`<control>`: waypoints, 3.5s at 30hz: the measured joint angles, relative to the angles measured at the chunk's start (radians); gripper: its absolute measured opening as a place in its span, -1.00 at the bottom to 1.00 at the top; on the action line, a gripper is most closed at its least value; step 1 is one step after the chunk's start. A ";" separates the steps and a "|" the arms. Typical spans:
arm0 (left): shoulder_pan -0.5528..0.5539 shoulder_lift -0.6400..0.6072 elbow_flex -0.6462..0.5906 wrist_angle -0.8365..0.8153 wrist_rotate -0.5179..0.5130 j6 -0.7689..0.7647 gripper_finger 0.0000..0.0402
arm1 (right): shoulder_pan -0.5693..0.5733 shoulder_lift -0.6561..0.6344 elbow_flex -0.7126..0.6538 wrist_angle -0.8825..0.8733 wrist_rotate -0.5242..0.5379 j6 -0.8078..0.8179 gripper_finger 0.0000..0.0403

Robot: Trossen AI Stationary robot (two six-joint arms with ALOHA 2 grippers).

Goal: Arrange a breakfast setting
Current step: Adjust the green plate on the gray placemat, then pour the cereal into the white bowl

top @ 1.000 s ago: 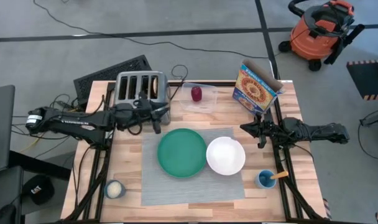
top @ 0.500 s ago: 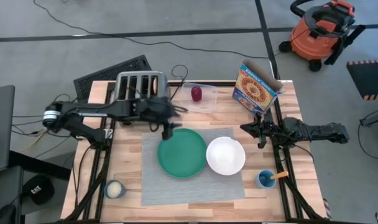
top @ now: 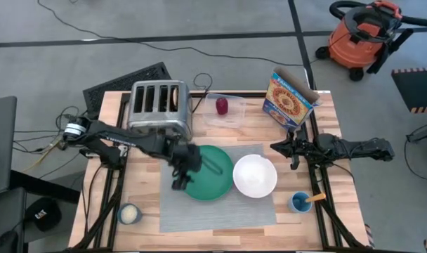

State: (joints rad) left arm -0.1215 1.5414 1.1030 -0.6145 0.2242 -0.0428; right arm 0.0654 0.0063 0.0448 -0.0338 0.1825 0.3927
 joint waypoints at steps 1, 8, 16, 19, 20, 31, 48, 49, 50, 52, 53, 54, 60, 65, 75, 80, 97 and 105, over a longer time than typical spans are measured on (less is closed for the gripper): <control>-0.027 0.000 0.000 -0.009 0.000 0.014 -0.08 | -0.001 0.000 0.000 0.000 0.000 0.000 -0.81; -0.206 0.001 0.000 -0.004 -0.171 0.093 -0.13 | -0.002 0.000 0.000 -0.010 0.000 0.000 -0.81; -0.282 0.098 -0.001 0.025 -0.240 0.062 -0.14 | 0.000 0.000 0.000 -0.013 -0.001 0.000 -0.81; -0.289 0.139 -0.001 0.041 -0.266 0.060 -0.14 | 0.000 0.000 0.000 -0.014 -0.001 0.000 -0.81; -0.291 0.153 -0.001 0.037 -0.264 0.059 -0.14 | 0.000 0.000 0.000 -0.015 -0.001 0.001 -0.81; -0.297 0.256 -0.001 0.031 -0.345 0.047 -0.29 | 0.000 0.000 0.000 -0.015 -0.002 0.003 -0.81; -0.345 0.257 0.067 -0.085 -0.376 -0.013 -0.98 | 0.000 0.000 0.000 -0.017 -0.002 0.010 -0.81; -0.352 0.257 0.085 -0.116 -0.376 -0.032 -0.99 | 0.000 0.000 0.000 -0.017 -0.002 0.010 -0.81; -0.361 0.257 0.103 -0.149 -0.371 -0.058 -0.99 | 0.000 0.000 0.000 -0.017 -0.002 0.010 -0.81; -0.376 0.257 0.126 -0.196 -0.358 -0.111 -0.99 | 0.000 0.000 0.000 -0.017 -0.002 0.010 -0.81; -0.382 0.257 0.128 -0.209 -0.348 -0.138 -1.00 | 0.000 0.000 0.000 -0.018 -0.002 0.009 -0.81; -0.388 0.257 0.124 -0.220 -0.335 -0.165 -1.00 | 0.000 0.000 0.000 -0.017 -0.002 0.006 -0.81; -0.424 0.257 0.084 -0.229 -0.286 -0.307 -1.00 | 0.000 0.000 -0.001 -0.017 -0.002 0.000 -0.81; -0.432 0.257 0.082 -0.212 -0.284 -0.381 -0.94 | 0.000 0.000 -0.001 -0.018 -0.002 0.003 -0.81; -0.404 0.259 0.097 -0.213 -0.149 -0.404 -0.36 | 0.000 0.000 -0.003 0.000 -0.002 0.026 -0.75; -0.375 0.234 0.146 -0.225 -0.021 -0.387 -0.19 | 0.000 -0.001 -0.006 0.117 -0.002 0.017 -0.51; -0.345 -0.122 0.150 -0.251 -0.563 -0.123 -0.19 | 0.000 0.176 0.342 0.001 0.034 -0.159 0.34; -0.298 -0.183 0.150 -0.208 -0.562 0.004 -0.19 | 0.000 0.394 0.700 -0.334 0.086 -0.166 0.34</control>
State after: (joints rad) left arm -0.4198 1.3587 1.2530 -0.8226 -0.3374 -0.0390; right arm 0.0650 0.4004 0.7447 -0.3674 0.2681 0.2272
